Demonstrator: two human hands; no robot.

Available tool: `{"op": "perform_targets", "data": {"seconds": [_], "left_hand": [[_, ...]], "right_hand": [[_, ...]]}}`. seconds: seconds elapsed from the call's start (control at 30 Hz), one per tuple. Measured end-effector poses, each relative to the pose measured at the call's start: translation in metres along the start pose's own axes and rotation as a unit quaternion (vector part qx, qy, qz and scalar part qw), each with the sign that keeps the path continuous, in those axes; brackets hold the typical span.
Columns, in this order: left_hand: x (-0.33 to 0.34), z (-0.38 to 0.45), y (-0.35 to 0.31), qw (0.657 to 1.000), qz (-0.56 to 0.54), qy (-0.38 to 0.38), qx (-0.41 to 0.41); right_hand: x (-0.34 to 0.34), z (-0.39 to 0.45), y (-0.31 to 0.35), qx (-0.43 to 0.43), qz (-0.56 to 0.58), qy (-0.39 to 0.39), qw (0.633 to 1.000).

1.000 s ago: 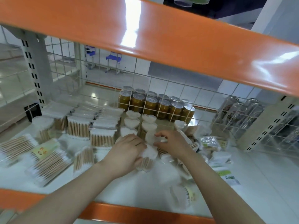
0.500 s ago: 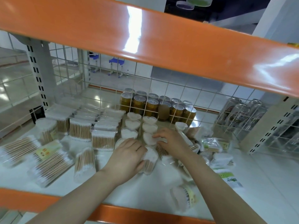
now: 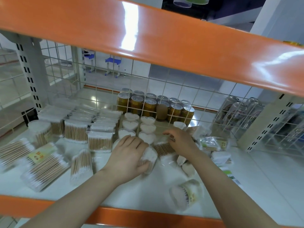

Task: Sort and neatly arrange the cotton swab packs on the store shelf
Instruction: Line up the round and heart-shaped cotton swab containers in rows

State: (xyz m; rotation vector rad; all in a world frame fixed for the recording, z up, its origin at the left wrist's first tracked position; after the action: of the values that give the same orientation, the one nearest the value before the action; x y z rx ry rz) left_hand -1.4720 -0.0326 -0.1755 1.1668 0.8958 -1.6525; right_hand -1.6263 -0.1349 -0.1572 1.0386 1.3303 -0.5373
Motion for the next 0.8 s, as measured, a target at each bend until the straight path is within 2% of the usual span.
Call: {"op": "perform_targets", "data": {"seconds": [0.07,0.23,0.53,0.8], "left_hand": [[-0.002,0.000,0.000,1.000,-0.009,0.000,-0.004],[-0.005,-0.002,0.006,0.999,-0.027,-0.013,-0.023],[-0.008,-0.005,0.013,0.997,-0.046,-0.017,-0.054],[-0.003,-0.002,0.014,0.997,-0.049,-0.005,-0.057]], "right_hand": [[0.005,0.004,-0.006,0.014,-0.021,0.025,0.999],[0.026,0.018,-0.011,0.024,-0.132,0.149,0.980],[0.022,0.035,-0.012,0.004,-0.172,0.204,0.964],[0.027,0.034,-0.006,-0.017,-0.226,0.292,0.929]]}}
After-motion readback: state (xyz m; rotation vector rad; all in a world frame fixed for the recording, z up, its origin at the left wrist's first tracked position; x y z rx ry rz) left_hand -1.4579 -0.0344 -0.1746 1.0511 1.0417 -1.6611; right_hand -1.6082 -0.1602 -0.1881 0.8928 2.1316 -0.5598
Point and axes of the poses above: each hand's wrist, its own z-axis towards the middle knuckle, its own x-axis out of the palm, y = z × x, the point moved 4 cm from there along z, towards the middle knuckle, and after that the axes turned 14 degrees about y, right-handed, at the moved point
